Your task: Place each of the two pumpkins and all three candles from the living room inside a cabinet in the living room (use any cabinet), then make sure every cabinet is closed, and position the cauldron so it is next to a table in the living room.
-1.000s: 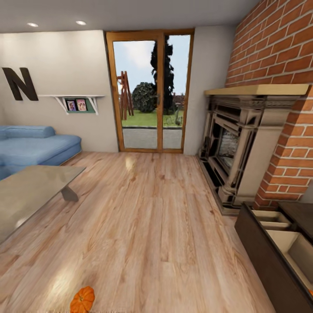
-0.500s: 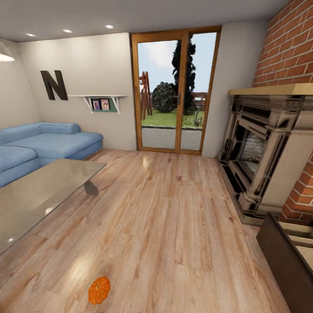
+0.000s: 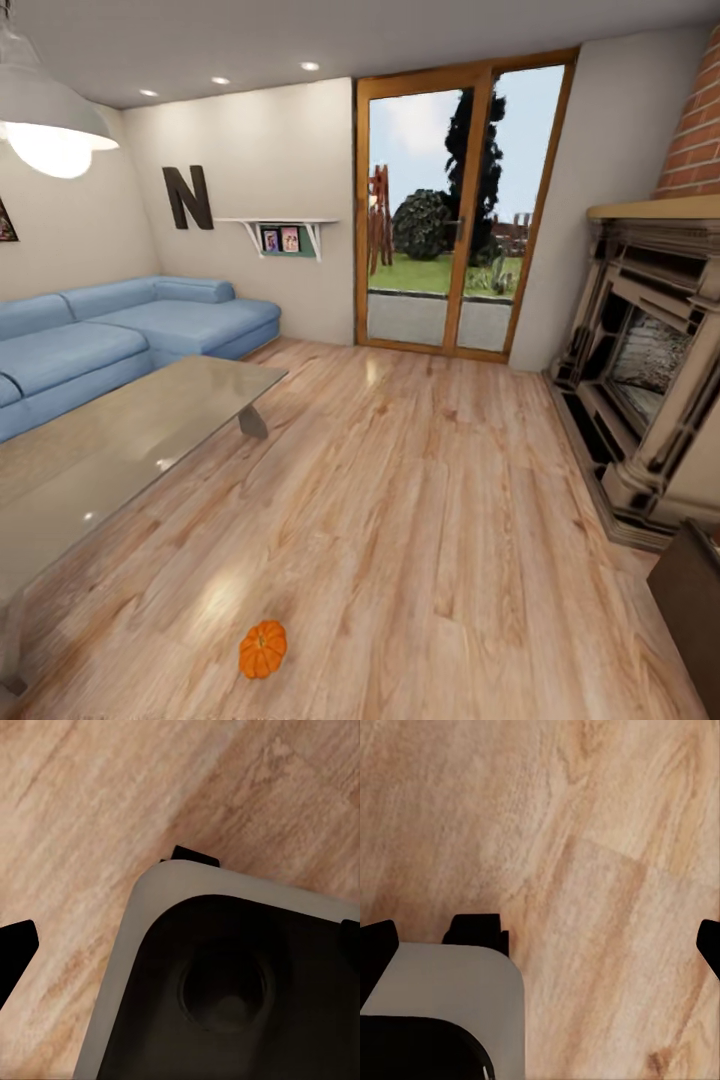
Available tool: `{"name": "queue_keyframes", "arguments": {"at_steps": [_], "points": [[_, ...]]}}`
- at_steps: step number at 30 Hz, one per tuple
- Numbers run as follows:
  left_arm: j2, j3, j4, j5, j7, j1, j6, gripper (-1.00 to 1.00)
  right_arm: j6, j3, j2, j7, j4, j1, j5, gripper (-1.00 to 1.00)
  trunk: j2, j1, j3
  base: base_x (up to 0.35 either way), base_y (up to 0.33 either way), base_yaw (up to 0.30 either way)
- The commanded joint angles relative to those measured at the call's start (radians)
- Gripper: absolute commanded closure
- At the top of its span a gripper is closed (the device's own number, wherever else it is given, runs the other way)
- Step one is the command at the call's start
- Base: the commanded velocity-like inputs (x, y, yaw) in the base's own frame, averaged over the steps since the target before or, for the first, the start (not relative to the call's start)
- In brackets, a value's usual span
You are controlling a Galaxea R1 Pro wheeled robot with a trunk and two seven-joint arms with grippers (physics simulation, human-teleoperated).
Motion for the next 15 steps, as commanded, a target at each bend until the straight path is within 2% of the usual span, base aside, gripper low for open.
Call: {"name": "queue_keyframes", "arguments": {"at_steps": [1, 7, 15], "points": [[0.001, -0.006, -0.003, 0.011, -0.003, -0.001, -0.004, -1.0, -0.006, -0.008, -0.001, 0.002, 0.002, -0.001, 0.005, -1.0, 0.0, 0.0, -0.001, 0.0, 0.0, 0.119], [0.001, -0.006, -0.003, 0.011, -0.001, -0.001, -0.004, -1.0, -0.006, -0.008, -0.001, 0.002, 0.003, -0.001, 0.004, -1.0, 0.0, 0.0, -0.001, 0.0, 0.0, 0.135], [0.001, -0.006, -0.003, 0.011, 0.0, -0.001, -0.004, -1.0, -0.005, -0.008, 0.0, 0.002, 0.003, -0.001, 0.004, -1.0, 0.0, 0.0, -0.001, 0.0, 0.0, 0.27]]}}
